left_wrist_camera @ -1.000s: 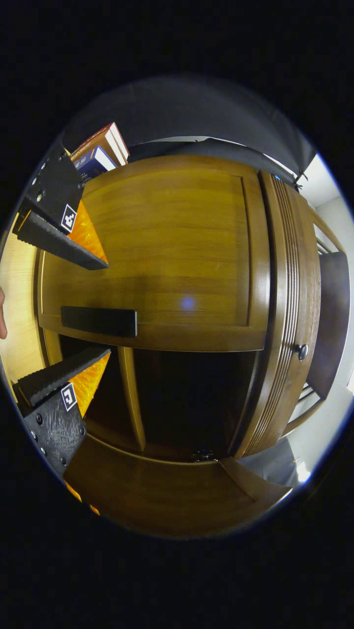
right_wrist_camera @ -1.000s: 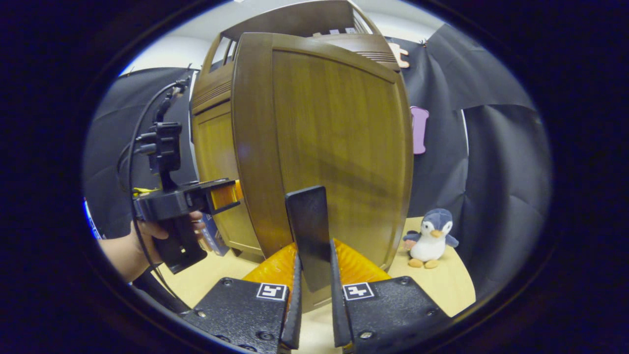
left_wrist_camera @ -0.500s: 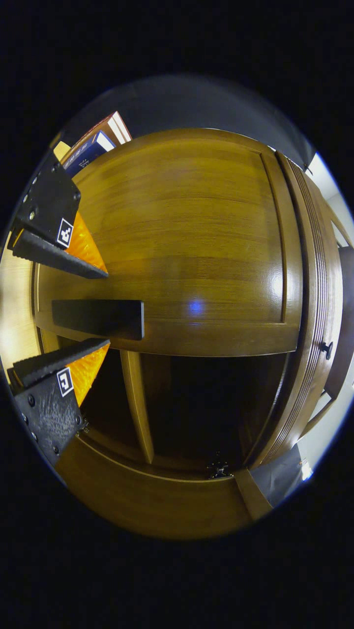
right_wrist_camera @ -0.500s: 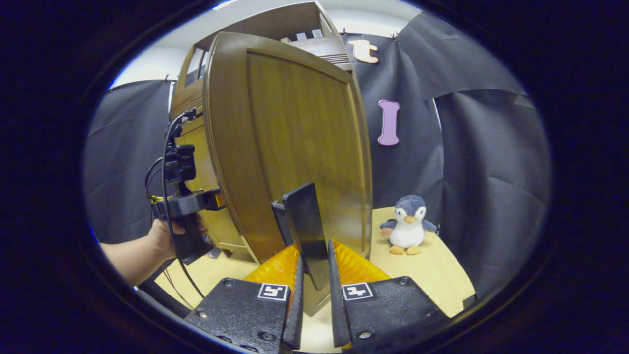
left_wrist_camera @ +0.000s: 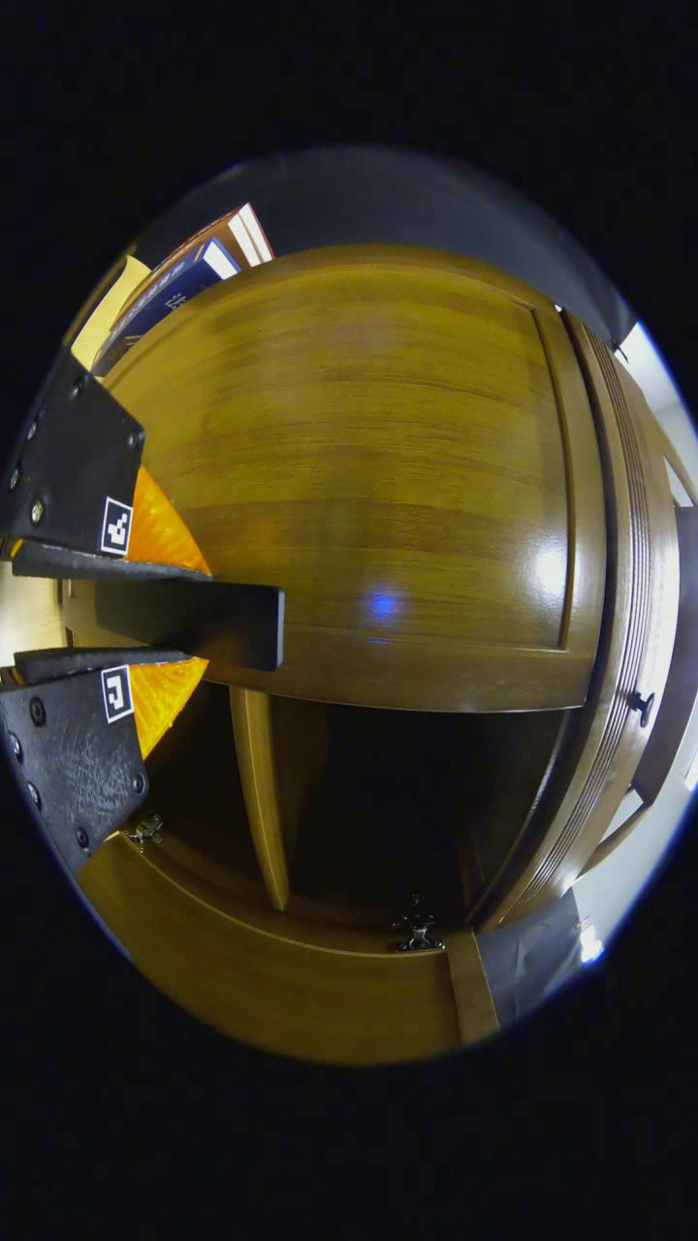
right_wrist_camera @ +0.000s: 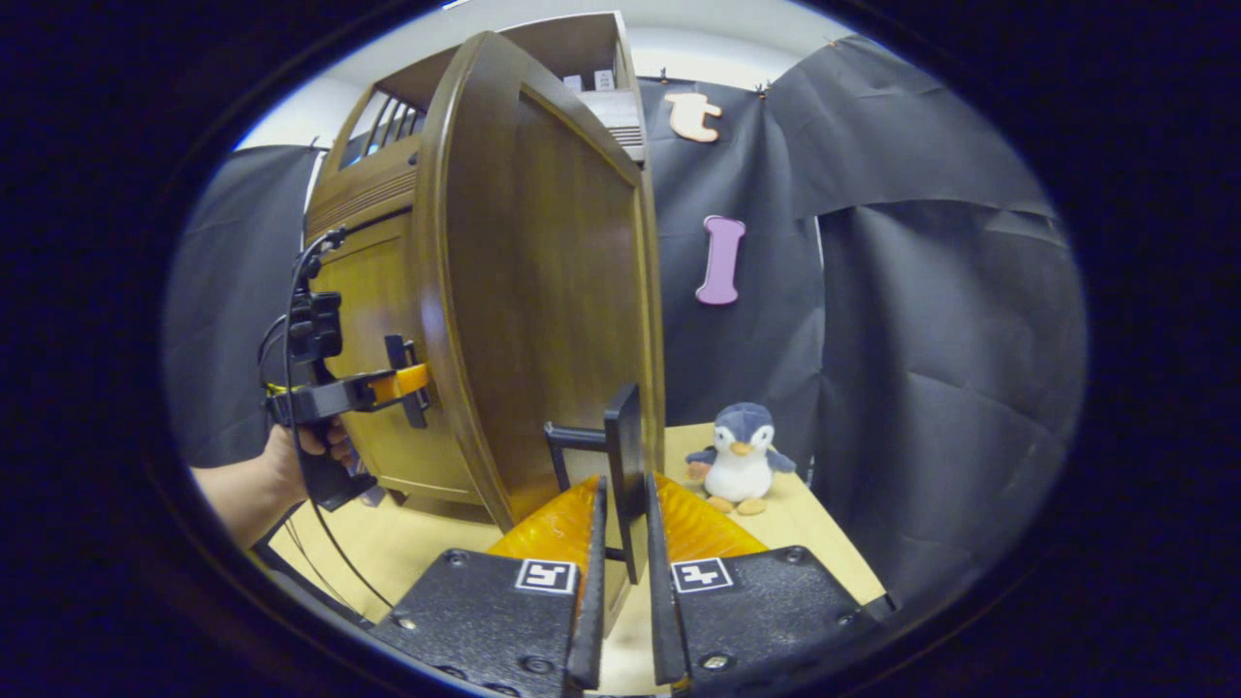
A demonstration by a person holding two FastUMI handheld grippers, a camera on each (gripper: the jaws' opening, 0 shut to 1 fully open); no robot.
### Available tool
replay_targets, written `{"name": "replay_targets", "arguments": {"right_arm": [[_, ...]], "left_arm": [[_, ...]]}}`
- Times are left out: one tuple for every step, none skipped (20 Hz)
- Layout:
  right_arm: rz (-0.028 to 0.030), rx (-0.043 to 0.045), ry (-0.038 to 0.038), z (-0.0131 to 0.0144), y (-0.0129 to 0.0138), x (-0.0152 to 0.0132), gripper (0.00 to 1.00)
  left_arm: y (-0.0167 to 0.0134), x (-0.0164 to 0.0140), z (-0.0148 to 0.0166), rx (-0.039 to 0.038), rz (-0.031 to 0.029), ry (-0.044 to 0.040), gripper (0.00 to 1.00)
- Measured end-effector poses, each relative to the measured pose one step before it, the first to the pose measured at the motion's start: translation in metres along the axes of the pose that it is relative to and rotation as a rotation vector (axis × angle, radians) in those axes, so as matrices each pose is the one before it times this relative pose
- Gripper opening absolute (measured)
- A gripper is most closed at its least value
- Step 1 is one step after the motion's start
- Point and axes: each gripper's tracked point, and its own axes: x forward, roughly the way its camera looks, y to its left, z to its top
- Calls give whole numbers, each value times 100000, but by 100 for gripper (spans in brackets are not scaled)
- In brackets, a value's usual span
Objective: Open the right door of the double-door shoe cabinet with the right hand, and open the left door with the left hand.
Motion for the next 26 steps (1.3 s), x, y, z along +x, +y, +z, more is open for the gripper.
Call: {"name": "replay_targets", "arguments": {"right_arm": [[-1211, 643, -723, 273, -465, -119, 19], [-792, 131, -881, 356, -293, -102, 19], [-966, -778, -602, 127, -266, -122, 19], [-1537, -759, -543, 108, -527, -206, 19], [-836, -147, -520, 110, -338, -173, 19], [-933, 254, -240, 72, -257, -214, 19], [-730, 261, -41, -74, -322, -158, 19], [-1066, 375, -182, 26, -502, -79, 19], [-1592, 668, -78, -43, -703, -37, 19], [-2077, 911, 148, -57, -704, -71, 19], [-1012, 619, -224, 127, -414, -143, 19], [-1254, 225, -272, 180, -397, -266, 19], [-1574, -30, -702, 112, -569, -204, 19], [-1995, -330, -723, 214, -644, -300, 19], [-2867, -496, -253, 46, -921, -205, 19], [-3272, -322, -206, -34, -1074, -148, 19], [-2004, 79, -591, 284, -669, -206, 19], [478, 668, -646, 263, -183, -114, 20], [1657, 686, 379, -139, 435, -154, 22], [1108, -135, 689, -137, 174, -121, 24], [-328, -1120, 173, -96, -145, -111, 27], [-812, -1041, -260, 58, -265, -156, 28], [-623, -321, -189, 22, -147, -275, 34], [274, -71, -165, -107, 77, -282, 38], [552, 217, -228, 35, 161, -421, 43], [917, 416, -329, 87, 162, -385, 48]], "left_arm": [[-30, -91, -99, 459, -173, 612, 27], [-70, -155, 38, 206, 128, 435, 27], [-22, -189, -87, 635, 562, 759, 27], [72, -208, 9, 977, 466, 110, 27], [61, -257, -31, 384, 277, 514, 27], [21, -240, -34, 181, -21, 167, 27], [-88, -329, -185, -210, 36, 641, 27], [3, -373, 13, 269, 545, 369, 27], [33, -260, -7, 600, 985, 54, 27], [65, -224, 58, 1204, 1332, -309, 27], [133, -317, -34, 1139, 1173, -68, 27], [141, -271, -53, 198, 632, -58, 27], [52, -341, -188, -644, 82, 165, 27], [-14, -368, -67, -724, -70, 404, 27], [75, -623, -167, -70, 408, -6, 27], [84, -502, -39, 555, 893, -236, 27], [196, -509, -5, 857, 937, -233, 27], [107, -462, -129, 147, 624, -148, 27], [63, -429, -92, -631, 355, 158, 27], [196, -477, -118, -563, 407, 198, 27], [174, -442, -91, -543, 453, 334, 27], [109, -642, -55, -490, 441, 123, 27], [164, -530, -91, -298, 485, 82, 27], [311, -516, -78, -57, 545, -180, 27], [251, -534, -110, 10, 582, 144, 27], [306, -667, -139, -151, 716, 90, 27]]}}
